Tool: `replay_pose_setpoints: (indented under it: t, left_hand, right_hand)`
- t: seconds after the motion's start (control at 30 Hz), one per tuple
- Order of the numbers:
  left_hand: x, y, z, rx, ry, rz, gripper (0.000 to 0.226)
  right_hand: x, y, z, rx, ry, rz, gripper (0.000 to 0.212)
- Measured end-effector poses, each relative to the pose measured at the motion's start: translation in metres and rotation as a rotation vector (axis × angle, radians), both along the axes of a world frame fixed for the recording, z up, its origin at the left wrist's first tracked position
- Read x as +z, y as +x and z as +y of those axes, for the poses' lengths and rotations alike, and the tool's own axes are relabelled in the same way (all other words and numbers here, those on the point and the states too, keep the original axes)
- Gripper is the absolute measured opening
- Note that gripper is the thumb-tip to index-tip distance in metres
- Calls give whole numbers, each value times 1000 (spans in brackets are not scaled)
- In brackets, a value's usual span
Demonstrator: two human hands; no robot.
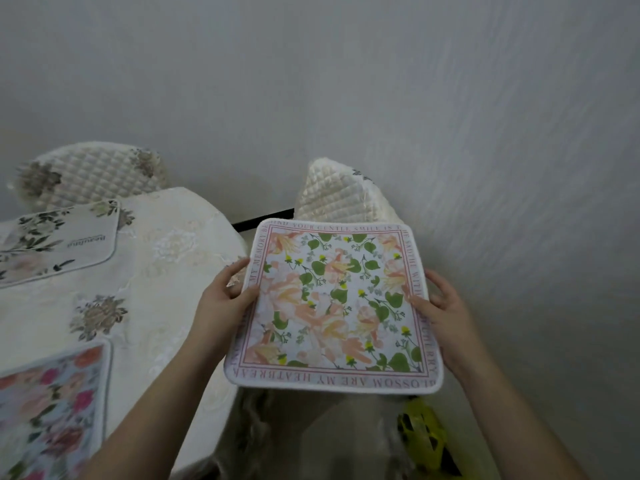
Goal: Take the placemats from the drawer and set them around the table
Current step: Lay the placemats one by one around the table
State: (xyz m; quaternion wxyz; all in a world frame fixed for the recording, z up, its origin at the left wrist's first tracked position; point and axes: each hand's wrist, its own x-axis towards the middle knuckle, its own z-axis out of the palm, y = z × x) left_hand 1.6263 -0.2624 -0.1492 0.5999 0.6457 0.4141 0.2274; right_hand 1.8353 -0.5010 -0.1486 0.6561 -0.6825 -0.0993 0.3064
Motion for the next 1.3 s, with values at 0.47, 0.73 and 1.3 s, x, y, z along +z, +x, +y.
replay_pose_setpoints:
  t: [0.47,0.73,1.3]
  left_hand:
    - [-21,28,74,328,-48,-8,46]
    - [-29,38,92,595,-76,-6,47]
    - [-84,-48,101,1040,-212,-1,43]
  right_hand:
    - [-14,95,151,296,-41,17,44]
    - [-17,140,247,578,-88,-11,44]
    - [-57,53,408,1029,-225,-71,50]
